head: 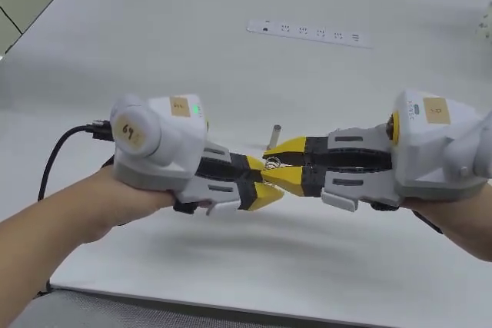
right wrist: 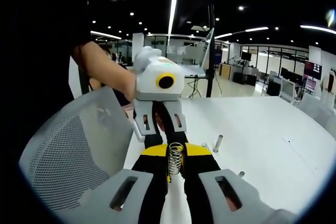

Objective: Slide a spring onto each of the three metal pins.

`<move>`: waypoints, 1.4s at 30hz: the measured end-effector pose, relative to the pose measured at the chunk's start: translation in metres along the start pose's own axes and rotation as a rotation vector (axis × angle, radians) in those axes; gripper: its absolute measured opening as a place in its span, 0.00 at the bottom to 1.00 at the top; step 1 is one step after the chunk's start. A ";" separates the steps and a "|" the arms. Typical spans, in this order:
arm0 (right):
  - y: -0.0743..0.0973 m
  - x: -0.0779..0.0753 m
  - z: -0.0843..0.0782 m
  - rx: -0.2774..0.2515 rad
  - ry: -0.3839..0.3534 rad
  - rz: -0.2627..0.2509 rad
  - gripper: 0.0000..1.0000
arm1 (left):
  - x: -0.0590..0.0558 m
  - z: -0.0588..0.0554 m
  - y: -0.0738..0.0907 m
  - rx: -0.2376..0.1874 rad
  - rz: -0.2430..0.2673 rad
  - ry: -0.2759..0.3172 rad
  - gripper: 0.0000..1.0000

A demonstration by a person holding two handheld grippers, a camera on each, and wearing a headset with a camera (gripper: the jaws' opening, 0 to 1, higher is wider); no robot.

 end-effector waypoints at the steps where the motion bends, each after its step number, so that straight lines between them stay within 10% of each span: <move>1: 0.000 0.000 -0.001 0.001 0.000 -0.001 0.07 | 0.001 0.000 0.000 0.000 0.003 0.010 0.04; 42: 0.001 -0.008 -0.007 0.020 -0.022 -0.055 0.08 | 0.026 -0.030 0.061 0.018 0.217 0.100 0.39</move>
Point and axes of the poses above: the centre of the closed fingertips' face, and the gripper's own axes: y roughly backward along the fingers, x roughly to its left, z roughly out of its top, the point moved 8 cm from there along y, roughly backward along the fingers, and after that the axes turned 2 degrees about x, right-handed, at the moved point
